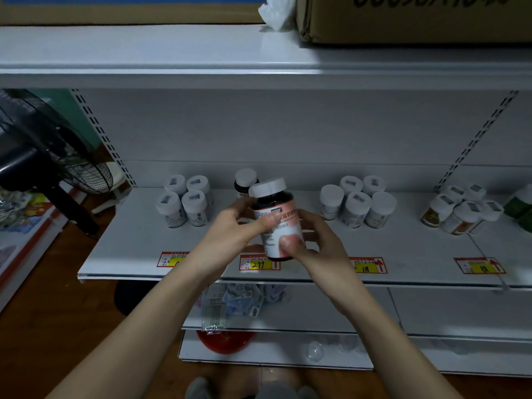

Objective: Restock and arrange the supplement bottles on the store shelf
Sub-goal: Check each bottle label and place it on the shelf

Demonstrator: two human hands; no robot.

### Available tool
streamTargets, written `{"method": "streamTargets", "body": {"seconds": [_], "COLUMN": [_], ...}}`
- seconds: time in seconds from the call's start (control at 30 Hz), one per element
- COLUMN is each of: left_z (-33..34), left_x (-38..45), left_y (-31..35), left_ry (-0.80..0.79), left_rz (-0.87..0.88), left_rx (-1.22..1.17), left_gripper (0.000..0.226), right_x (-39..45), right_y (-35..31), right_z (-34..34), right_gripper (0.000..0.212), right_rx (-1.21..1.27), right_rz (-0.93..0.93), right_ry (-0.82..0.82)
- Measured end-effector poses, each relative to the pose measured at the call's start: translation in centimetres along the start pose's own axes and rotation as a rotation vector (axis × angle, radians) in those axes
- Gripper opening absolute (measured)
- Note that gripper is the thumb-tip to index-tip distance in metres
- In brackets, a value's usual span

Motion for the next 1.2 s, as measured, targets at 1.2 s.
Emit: {"method": "streamTargets", "body": {"seconds": [1.2], "left_z": [0.2], "left_x": [-0.7], "left_y": [0.5], "left_ry": [-0.108], "left_rz": [-0.092], "left_rx": [-0.145], "left_gripper": [0.057], "right_x": [-0.1], "right_y": [-0.8], "right_z": [0.1], "right_gripper": [0.024], "right_rx": [0.148], "right_rz": [-0.009], "right_ry": [-0.074]}}
Point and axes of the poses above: each hand's wrist, its own x-axis towards the middle knuckle, its own z-axis out of the palm, y = z × x, the point moved 3 cm from there along x, towards the middle knuckle, and after that the axes turned 6 degrees about z, right-handed, at the moved point
